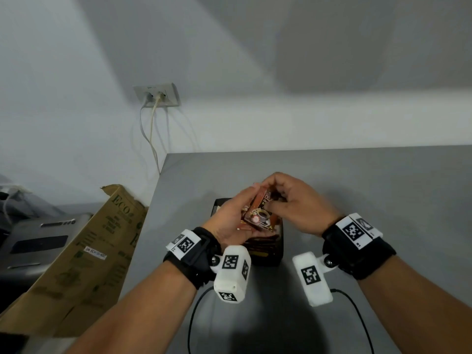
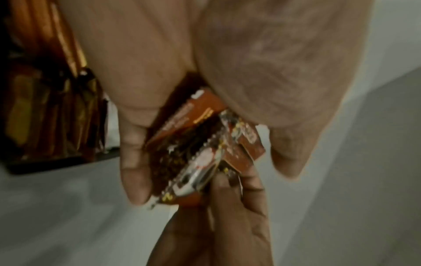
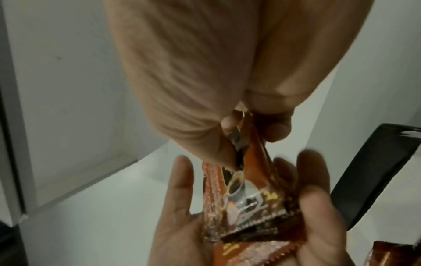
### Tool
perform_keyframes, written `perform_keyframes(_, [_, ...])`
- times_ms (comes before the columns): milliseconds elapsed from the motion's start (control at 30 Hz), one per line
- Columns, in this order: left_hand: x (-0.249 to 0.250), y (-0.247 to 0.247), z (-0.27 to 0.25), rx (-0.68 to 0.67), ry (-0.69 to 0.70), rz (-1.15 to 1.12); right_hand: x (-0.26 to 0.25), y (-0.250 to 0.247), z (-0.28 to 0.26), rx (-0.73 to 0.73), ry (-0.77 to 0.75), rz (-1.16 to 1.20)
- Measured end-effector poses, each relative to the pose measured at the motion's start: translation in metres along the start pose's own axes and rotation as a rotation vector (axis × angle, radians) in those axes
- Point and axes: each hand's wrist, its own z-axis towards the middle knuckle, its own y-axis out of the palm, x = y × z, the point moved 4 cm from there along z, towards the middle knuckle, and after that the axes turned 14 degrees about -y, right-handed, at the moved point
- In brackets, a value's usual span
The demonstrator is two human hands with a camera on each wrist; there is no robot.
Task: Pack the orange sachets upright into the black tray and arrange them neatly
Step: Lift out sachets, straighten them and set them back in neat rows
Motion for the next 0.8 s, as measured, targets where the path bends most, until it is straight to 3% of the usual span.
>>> perform_keyframes(133, [-0.011,0.008,-0.003,-0.099,-0.005,-0.106,-0.006,-0.003,-0.004,0.016,-0.07,-0.244])
perform_keyframes(233, [-0.015,0.005,-0.002,-0.096,0.042,-0.16,-0.014,0.001,-0.012,-0.083,0.008,-0.136])
perform_keyframes(333, [-0.018,0.011,-0.005,-0.11,0.061,-0.172,-0.019,0.015,-0.014,-0.24,-0.057,-0.3])
perform_keyframes(433, [-0.019,0.013,-0.008,-0.125,0.123,-0.272,-0.018,0.022,-0.011,-0.238,-0.142,-0.338])
perform_keyframes(533, [-0.019,0.01,-0.007,-0.057,0.152,-0.257,-0.017,0.026,-0.012,-0.256,-0.152,-0.326])
perform_keyframes(700, [-0.015,-0.006,-0.006,0.075,0.226,-0.212,-0.008,0.008,-0.016,0.061,0.043,-0.101])
perform_keyframes(800, [-0.017,-0.012,-0.008,0.127,0.265,-0.176,0.006,0.009,-0.02,0.121,0.117,0.142])
